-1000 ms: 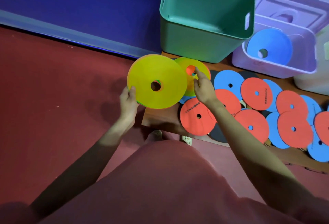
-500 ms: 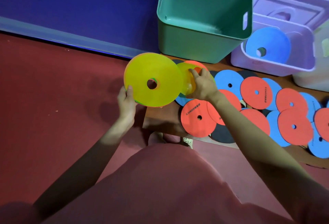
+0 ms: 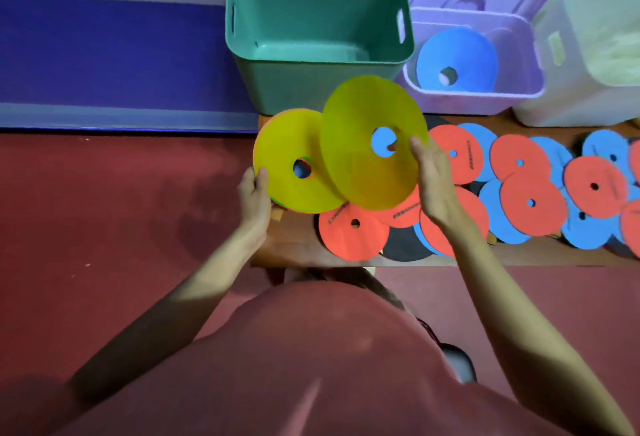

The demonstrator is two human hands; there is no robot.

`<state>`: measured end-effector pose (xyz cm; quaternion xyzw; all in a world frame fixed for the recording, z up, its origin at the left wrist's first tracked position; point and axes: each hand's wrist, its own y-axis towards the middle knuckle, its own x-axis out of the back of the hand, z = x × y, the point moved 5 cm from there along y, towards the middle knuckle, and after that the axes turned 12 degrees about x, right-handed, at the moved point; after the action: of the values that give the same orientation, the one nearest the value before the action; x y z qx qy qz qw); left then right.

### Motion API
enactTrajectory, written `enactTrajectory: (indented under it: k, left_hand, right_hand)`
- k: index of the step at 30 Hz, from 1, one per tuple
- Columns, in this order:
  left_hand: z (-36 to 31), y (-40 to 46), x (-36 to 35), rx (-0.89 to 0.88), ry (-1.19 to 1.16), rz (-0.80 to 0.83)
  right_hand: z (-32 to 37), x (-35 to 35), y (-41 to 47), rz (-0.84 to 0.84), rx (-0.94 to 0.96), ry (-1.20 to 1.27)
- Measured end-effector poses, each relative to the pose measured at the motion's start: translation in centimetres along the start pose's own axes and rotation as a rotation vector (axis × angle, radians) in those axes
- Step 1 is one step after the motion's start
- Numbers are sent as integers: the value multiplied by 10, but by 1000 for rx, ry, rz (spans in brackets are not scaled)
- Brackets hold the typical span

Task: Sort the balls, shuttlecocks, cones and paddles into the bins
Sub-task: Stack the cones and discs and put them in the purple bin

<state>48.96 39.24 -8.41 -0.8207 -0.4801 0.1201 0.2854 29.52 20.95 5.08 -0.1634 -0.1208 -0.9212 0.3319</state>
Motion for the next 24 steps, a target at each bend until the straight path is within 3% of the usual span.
enactTrajectory:
  k: [3,6,11,24]
  left_hand:
    - [-4,0,-29,-21,51,81]
    - [-21,-10,-60,-52,64,161]
    - [-52,-29,-122,-75,-30,175]
    - [-90,-18,-292,1,-82,239]
  right_hand:
    - [-15,10,1,-24,-157,68]
    - [-43,17,6,17,-165,1]
    - [-79,72,23,-79,-3,-293]
    - [-137,201,99,-220,63,-174]
